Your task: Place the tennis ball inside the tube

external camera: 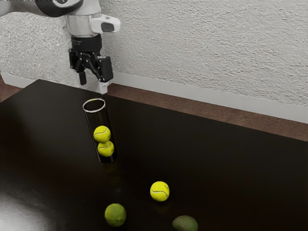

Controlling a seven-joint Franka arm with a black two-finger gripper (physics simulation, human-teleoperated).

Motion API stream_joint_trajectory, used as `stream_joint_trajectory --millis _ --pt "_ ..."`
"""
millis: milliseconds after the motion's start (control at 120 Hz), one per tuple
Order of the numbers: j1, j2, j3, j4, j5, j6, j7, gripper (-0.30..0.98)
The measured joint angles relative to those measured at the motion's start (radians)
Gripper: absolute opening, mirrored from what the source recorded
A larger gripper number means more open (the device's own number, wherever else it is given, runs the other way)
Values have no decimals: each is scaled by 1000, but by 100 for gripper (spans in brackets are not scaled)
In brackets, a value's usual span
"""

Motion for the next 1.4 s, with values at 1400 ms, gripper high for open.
stream_joint_trajectory --millis 1400 --pt "-18 252 -149 -578 -207 902 -64 69"
